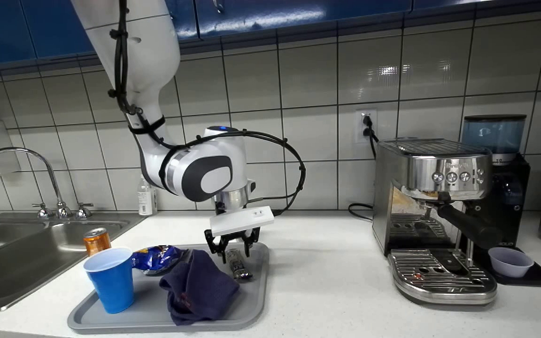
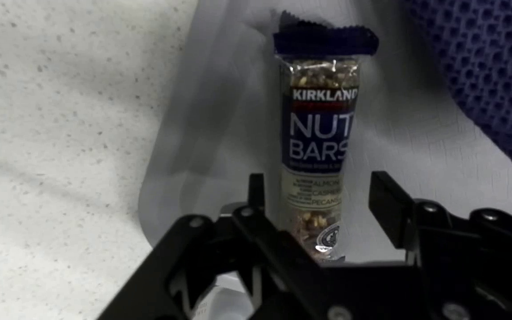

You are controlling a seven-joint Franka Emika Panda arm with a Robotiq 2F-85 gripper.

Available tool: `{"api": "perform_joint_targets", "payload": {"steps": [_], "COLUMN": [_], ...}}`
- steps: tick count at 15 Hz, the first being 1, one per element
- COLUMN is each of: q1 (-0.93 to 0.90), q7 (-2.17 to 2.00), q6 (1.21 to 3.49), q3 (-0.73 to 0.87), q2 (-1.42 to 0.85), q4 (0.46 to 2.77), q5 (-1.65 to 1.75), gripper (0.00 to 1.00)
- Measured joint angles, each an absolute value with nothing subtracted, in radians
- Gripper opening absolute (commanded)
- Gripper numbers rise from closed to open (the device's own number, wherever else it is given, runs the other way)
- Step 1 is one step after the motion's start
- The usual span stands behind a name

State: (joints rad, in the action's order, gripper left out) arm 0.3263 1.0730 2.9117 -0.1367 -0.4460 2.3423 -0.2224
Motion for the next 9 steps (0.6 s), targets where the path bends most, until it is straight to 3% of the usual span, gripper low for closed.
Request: {"api": "perform_joint_targets", "payload": {"steps": [1,9], "q1": [0.326,0.330], "q7": [1.067,0.955], "q6": [2.912,2.895], "q3": [-0.137,-0.131], "q2": [-0.446,-0.446], "q4": [2.341,2.319], "q5": [-0.221,-0.216], "gripper": [1.00,1.00]}}
